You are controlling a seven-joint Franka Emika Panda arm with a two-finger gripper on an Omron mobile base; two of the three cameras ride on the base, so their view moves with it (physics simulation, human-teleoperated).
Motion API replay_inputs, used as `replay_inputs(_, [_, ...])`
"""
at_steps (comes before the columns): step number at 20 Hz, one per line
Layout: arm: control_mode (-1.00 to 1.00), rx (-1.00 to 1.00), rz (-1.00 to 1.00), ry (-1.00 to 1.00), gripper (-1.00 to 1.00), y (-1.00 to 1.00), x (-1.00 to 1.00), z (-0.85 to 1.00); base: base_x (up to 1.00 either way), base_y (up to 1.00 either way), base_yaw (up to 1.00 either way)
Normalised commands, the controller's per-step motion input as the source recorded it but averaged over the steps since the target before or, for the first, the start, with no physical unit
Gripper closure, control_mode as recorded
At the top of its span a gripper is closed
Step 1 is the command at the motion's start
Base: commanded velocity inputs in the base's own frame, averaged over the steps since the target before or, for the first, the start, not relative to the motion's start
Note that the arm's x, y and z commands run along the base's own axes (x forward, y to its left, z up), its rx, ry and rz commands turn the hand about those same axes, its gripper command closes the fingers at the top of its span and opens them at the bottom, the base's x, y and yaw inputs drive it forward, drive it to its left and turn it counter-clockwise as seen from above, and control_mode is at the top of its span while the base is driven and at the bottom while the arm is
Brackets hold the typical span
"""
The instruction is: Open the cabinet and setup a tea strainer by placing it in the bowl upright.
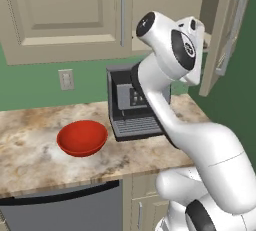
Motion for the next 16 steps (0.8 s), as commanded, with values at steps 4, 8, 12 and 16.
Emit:
replay_inputs(4, [-1.00,0.00,0.00,0.15,-1.00,-0.94,-0.37,0.00,0.00,0.00,0.00])
replay_inputs(8, [-1.00,0.00,0.00,0.03,-1.00,-1.00,-0.57,0.01,0.00,0.00,0.00])
replay_inputs(12, [-1.00,0.00,0.00,0.00,-1.00,-0.76,-0.42,0.03,0.00,0.00,0.00])
replay_inputs(16, [-1.00,0.01,0.00,0.00,-1.00,-0.43,-0.06,0.00,0.00,0.00,0.00])
